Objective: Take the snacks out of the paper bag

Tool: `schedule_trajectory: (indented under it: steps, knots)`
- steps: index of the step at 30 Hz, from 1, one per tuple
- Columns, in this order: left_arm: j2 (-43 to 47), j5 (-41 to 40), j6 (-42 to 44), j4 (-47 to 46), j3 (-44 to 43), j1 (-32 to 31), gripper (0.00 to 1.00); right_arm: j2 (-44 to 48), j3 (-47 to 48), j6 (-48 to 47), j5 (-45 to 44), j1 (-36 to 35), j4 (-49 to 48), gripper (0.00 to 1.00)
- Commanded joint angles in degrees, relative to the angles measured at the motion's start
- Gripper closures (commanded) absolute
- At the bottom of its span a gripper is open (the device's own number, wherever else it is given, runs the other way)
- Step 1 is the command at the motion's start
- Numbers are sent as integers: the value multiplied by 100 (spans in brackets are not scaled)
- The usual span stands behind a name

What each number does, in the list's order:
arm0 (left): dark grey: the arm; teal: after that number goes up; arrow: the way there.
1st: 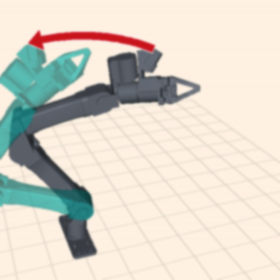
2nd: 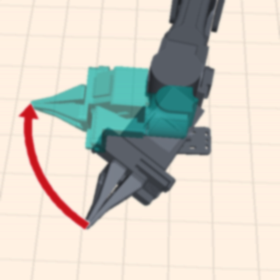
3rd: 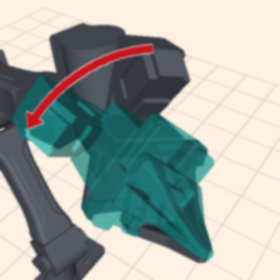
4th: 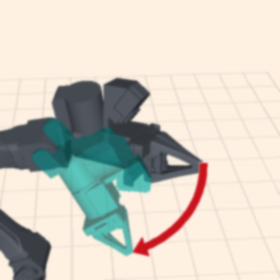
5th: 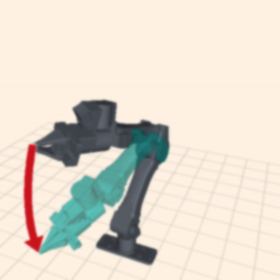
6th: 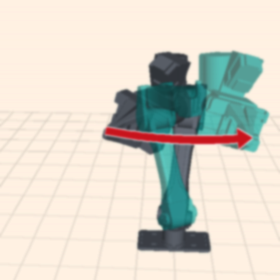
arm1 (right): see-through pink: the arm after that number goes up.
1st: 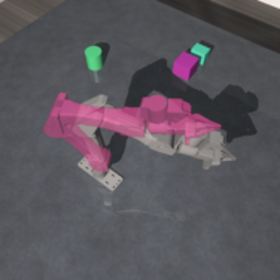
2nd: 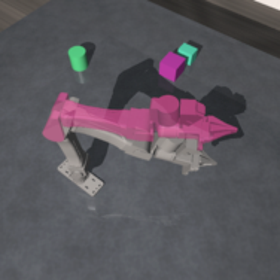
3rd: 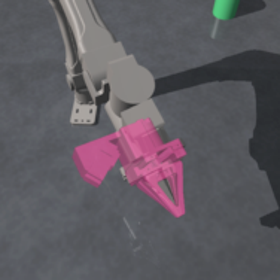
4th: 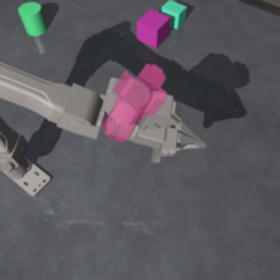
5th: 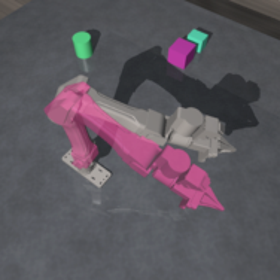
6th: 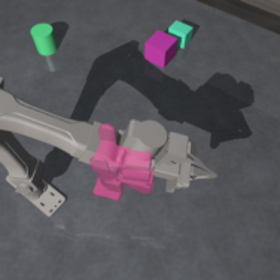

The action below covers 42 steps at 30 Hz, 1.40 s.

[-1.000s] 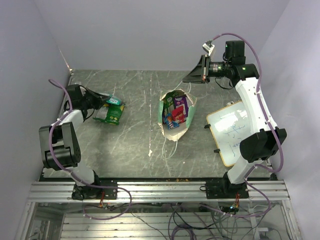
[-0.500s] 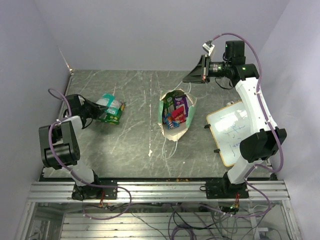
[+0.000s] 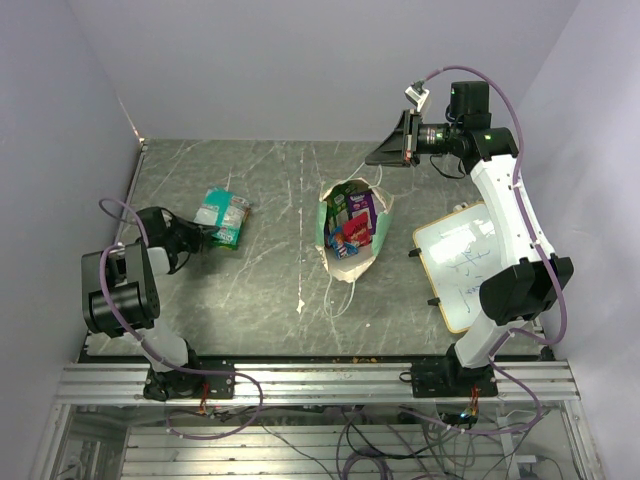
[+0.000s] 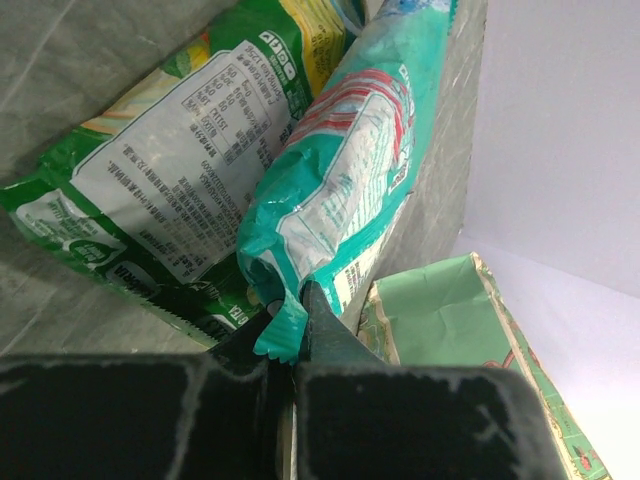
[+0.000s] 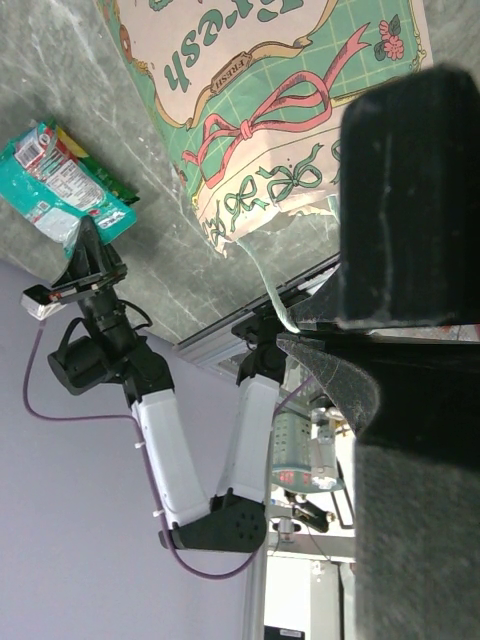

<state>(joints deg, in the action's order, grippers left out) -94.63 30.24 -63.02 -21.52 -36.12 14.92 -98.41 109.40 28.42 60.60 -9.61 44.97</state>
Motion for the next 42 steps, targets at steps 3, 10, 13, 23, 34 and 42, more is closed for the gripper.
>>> schedule_trajectory:
  steps: [3, 10, 13, 23, 34, 42]
  knots:
    - [25, -384, -290, -490, 284, 81, 93, -5, 49, -80, -33, 1, 27, 100]
    - [-29, -376, -448, -715, 440, 185, 93, 6, 24, -89, -31, -5, 16, 100]
    - [10, -433, -528, -773, 527, 242, 93, -3, 37, -87, -31, -1, 21, 100]
    - [-175, -354, -551, -670, 471, 385, 93, -3, 28, -84, -22, -5, 17, 100]
    - [599, -640, 252, 987, 43, 388, 49, -19, 37, -72, -19, -6, 8, 100]
    - [1632, -1081, 587, 2584, 65, 416, 38, -8, 68, -90, -94, -14, 30, 100]
